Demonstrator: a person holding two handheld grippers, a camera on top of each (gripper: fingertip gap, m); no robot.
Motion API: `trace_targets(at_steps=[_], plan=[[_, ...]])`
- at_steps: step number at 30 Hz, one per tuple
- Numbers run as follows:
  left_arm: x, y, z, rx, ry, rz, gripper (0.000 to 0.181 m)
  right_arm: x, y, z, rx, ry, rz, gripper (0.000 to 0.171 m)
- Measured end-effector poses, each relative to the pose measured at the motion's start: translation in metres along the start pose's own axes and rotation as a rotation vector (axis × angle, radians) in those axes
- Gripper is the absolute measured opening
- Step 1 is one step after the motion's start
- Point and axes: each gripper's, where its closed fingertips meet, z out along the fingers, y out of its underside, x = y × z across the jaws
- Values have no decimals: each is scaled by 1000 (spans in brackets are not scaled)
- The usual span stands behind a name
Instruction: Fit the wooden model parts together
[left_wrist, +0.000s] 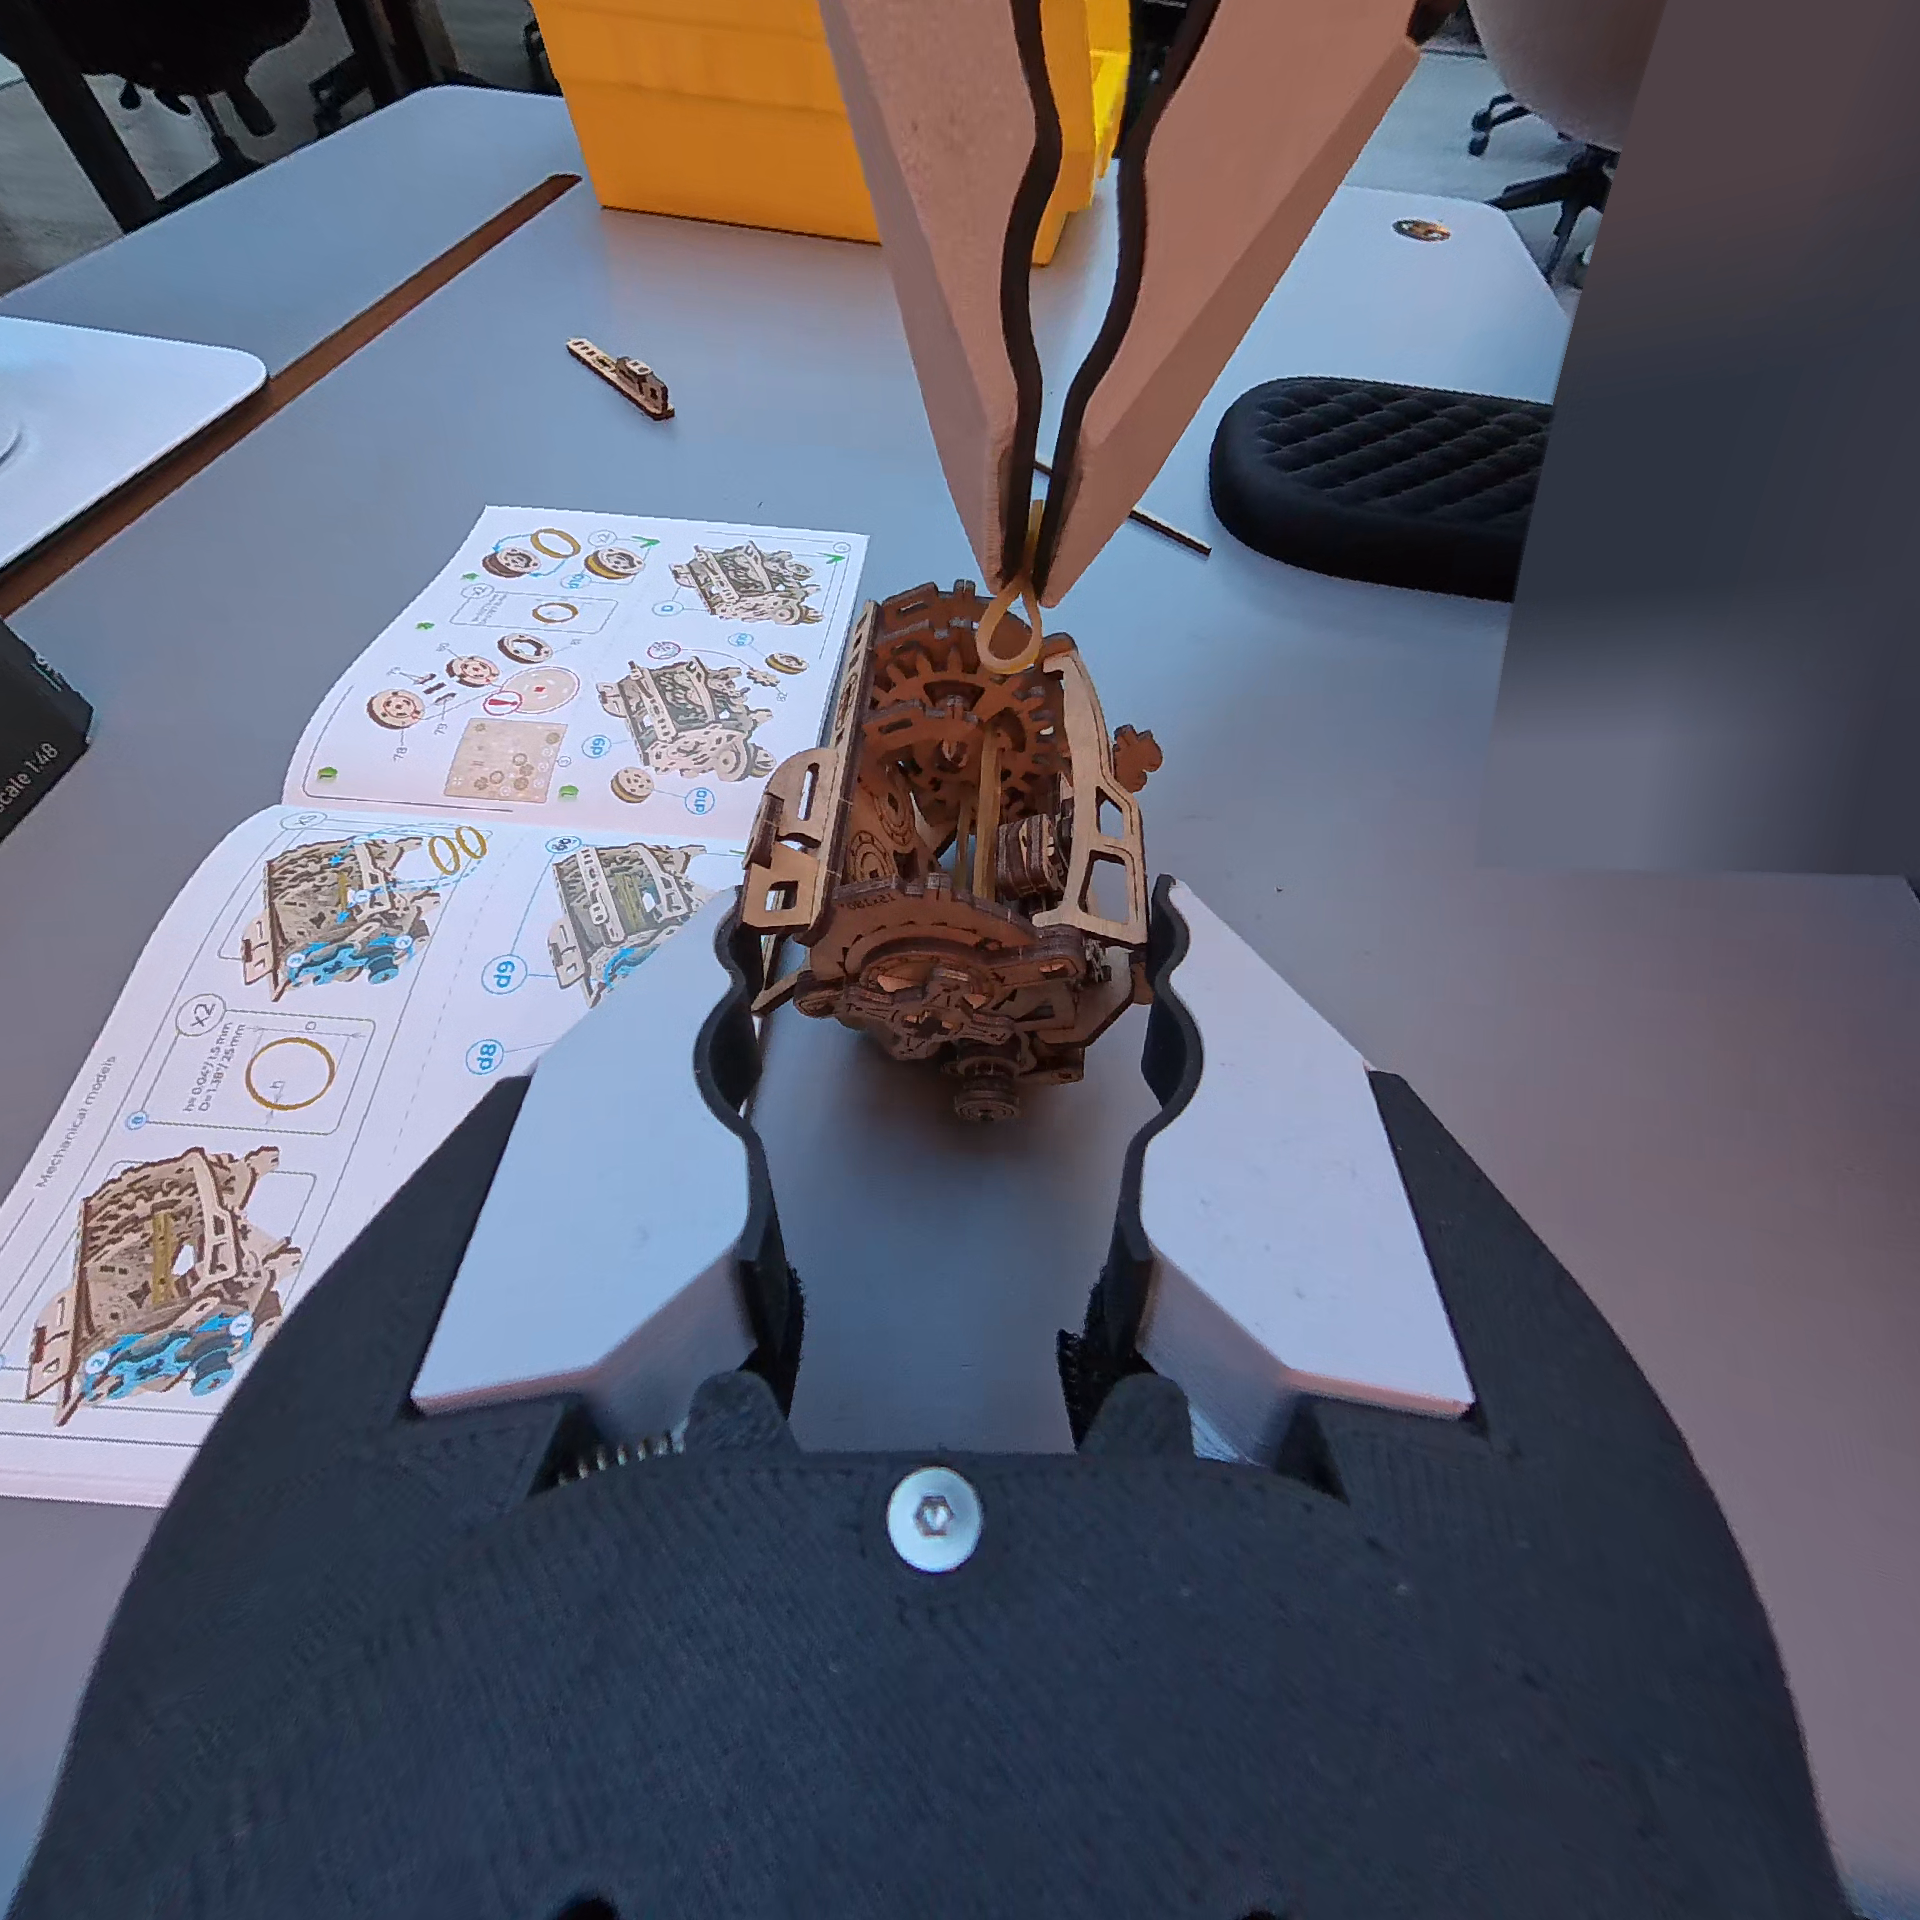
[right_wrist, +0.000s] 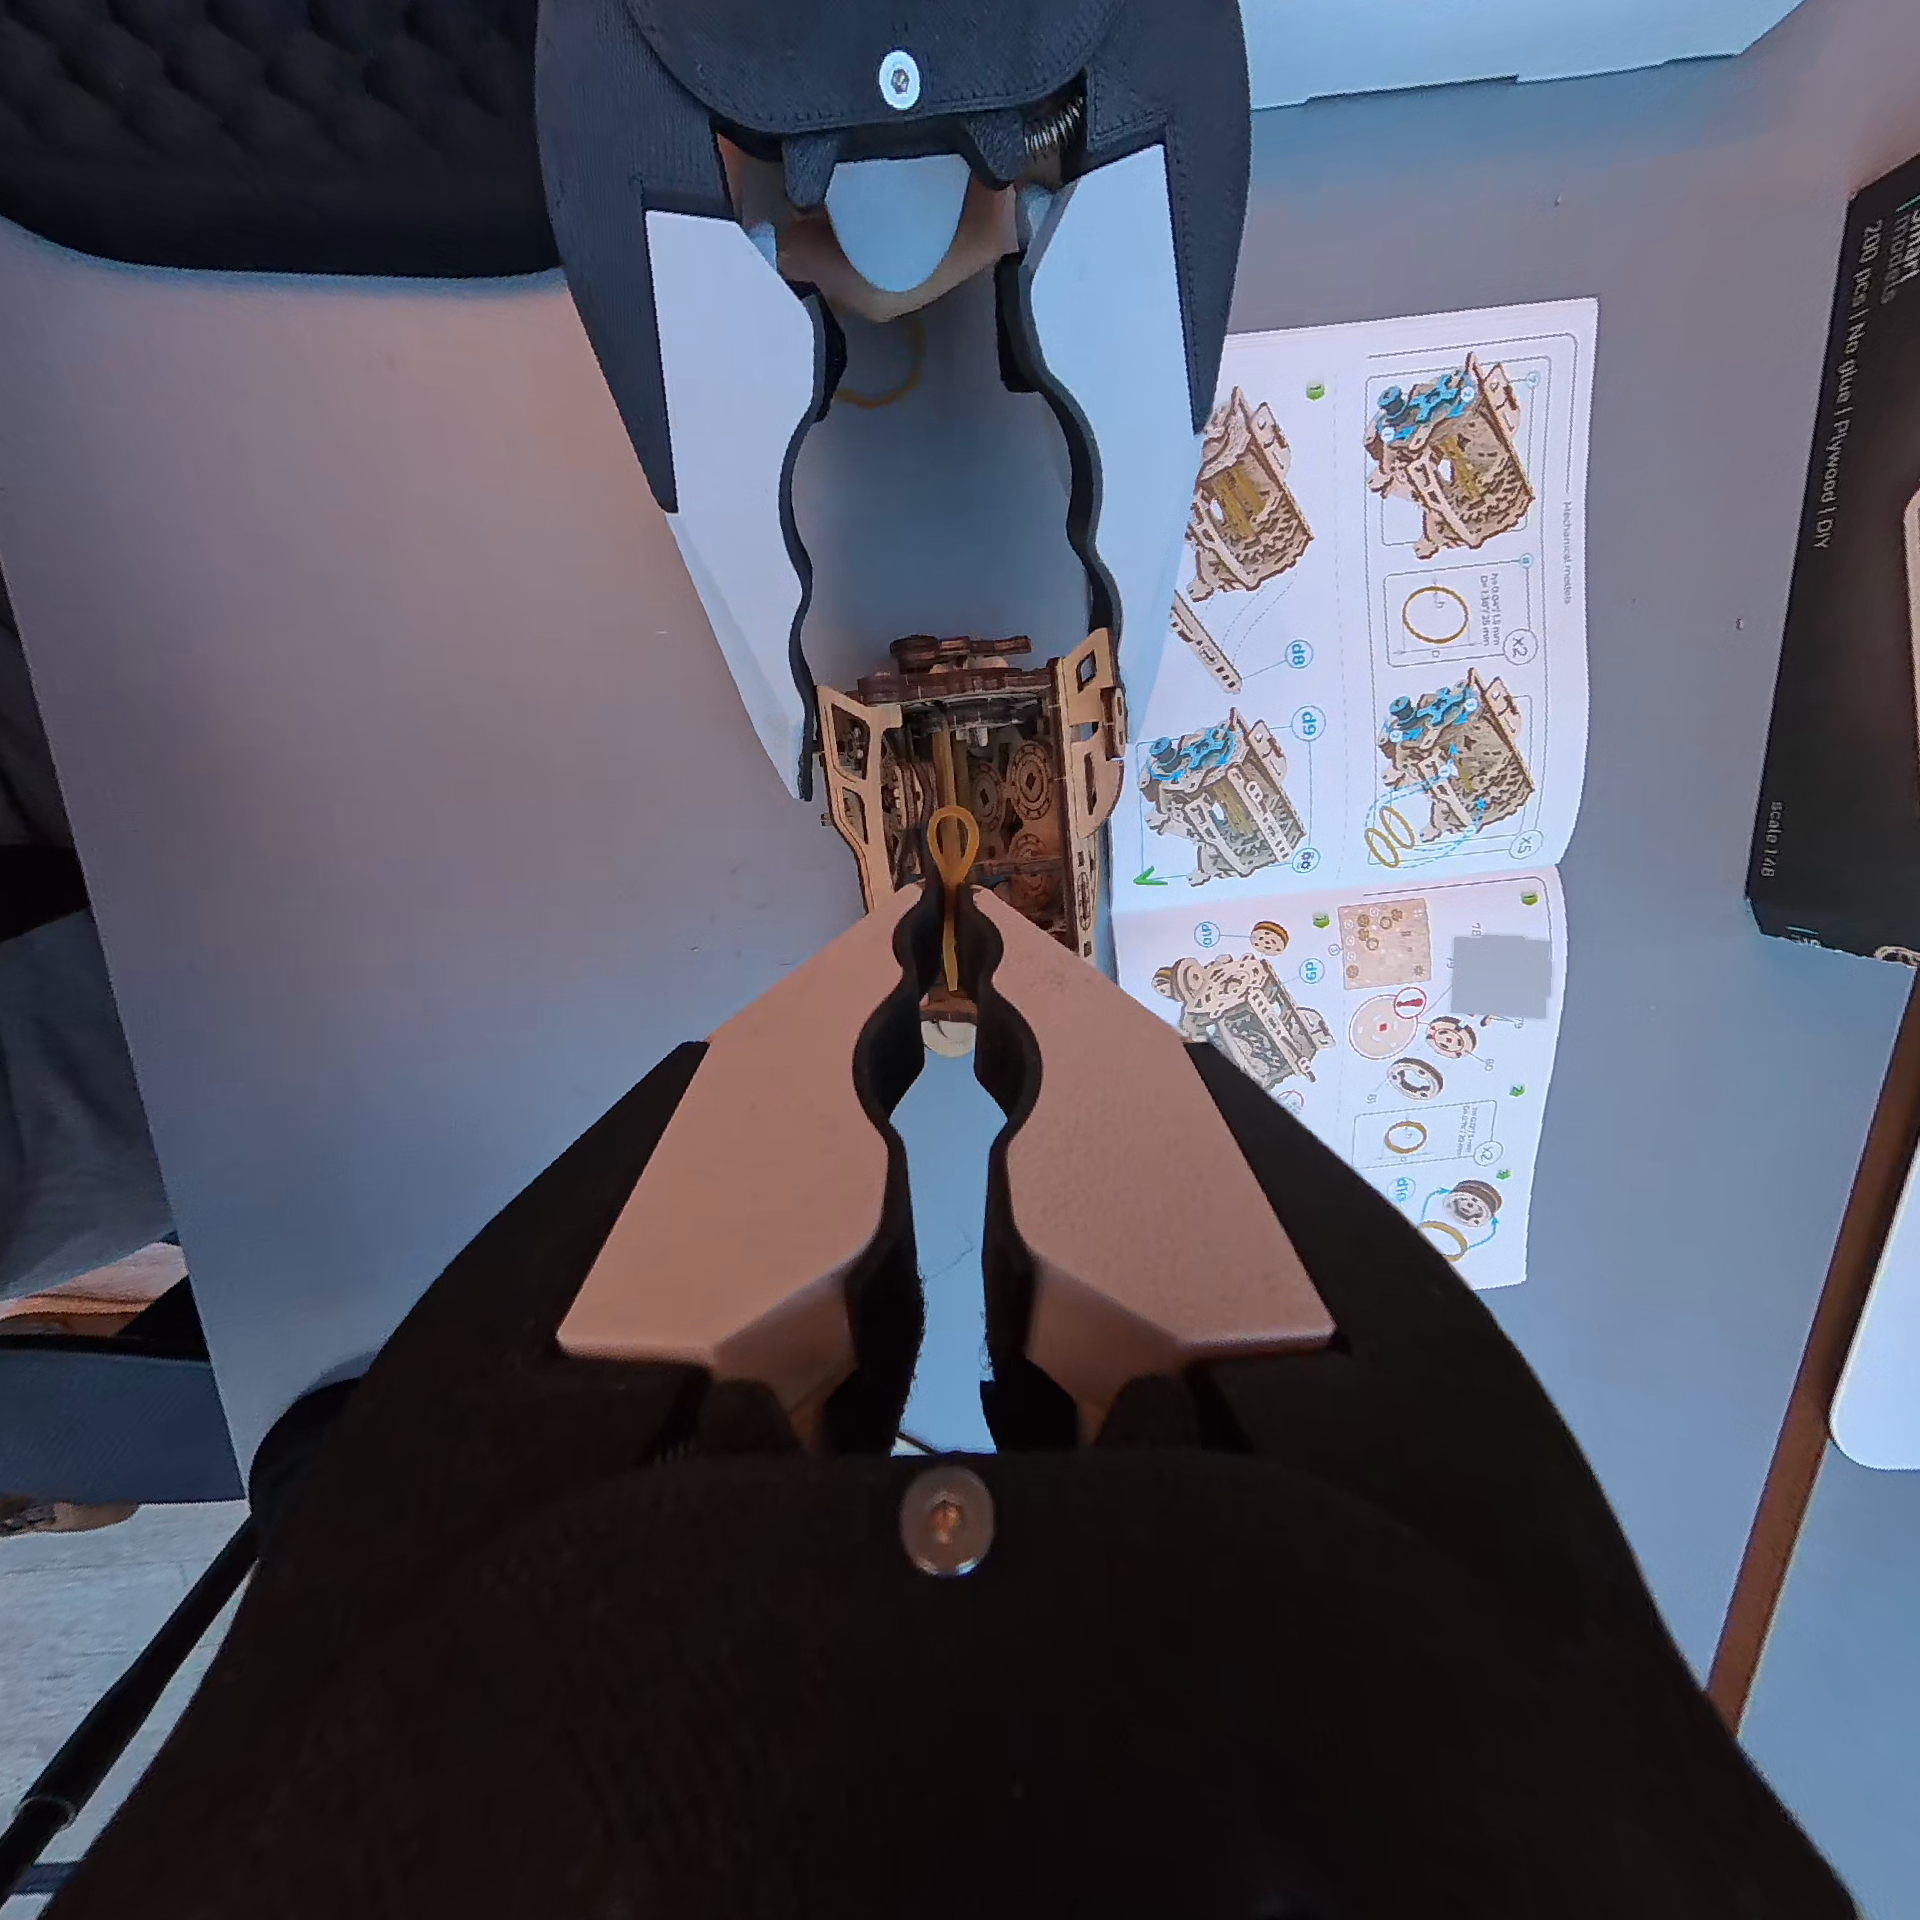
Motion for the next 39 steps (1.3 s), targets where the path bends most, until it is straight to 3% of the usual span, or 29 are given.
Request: trace_targets(at_steps=[14, 22, 31, 39], plan=[[19, -1, -6, -46, -128, -108, 79, 3, 34, -14, 119, 15, 126, 0], [12, 11, 1, -101, -211, -66, 77, -10, 49, -14, 226, 35, 198, 0], [16, 2, 2, -28, -222, -355, 74, -19, 68, -14, 313, 60, 294, 0], [43, 1, 12, -20, -278, -442, 76, -24, 73, -17, 386, 75, 334, 0]])
